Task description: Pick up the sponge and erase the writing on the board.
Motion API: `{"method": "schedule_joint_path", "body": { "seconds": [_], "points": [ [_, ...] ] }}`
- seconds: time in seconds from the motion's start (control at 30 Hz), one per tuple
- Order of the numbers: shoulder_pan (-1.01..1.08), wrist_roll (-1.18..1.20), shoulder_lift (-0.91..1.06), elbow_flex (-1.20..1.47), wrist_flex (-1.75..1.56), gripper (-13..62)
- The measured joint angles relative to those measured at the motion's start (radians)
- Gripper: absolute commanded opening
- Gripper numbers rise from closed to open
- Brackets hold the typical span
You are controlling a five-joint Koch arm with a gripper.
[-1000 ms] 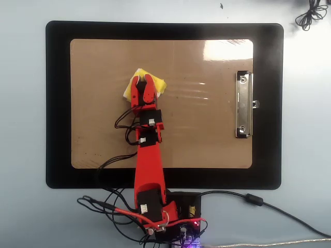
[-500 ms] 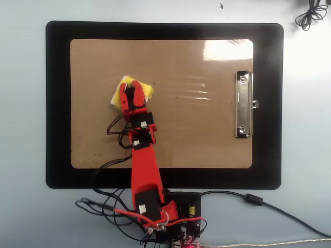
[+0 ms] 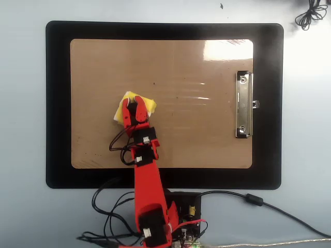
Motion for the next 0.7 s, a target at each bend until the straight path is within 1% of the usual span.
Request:
{"method": "schedule_joint_path", "body": {
  "seconds": [0.1,0.17,0.23,0.27,0.33,0.4,0.43,0.5,0.57,0.6,0.7],
  "points": [
    [0.011,-0.002,-0.198,-0.233,-0.018,-8.2],
    [0.009,-0.002,-0.179,-0.181,-0.021,-8.2],
    [0.011,-0.002,-0.074,-0.026,-0.031,-8.2],
    [0.014,-0.002,0.038,0.129,-0.029,-8.1],
    [0.009,-0.003,0.173,0.285,-0.029,-8.2],
    [0.012,-0.002,0.282,0.393,-0.028,-8.1],
    [0.011,-0.002,0.287,0.374,-0.017,-8.1],
    [0.012,0.003,0.206,0.287,-0.031,-8.2],
    [0.014,-0.002,0.043,0.14,-0.103,-8.1],
    [0.02,-0.002,-0.052,0.064,-0.193,-8.2],
    [0.015,-0.002,-0.13,0.129,-0.368,-8.2]
  ]
}}
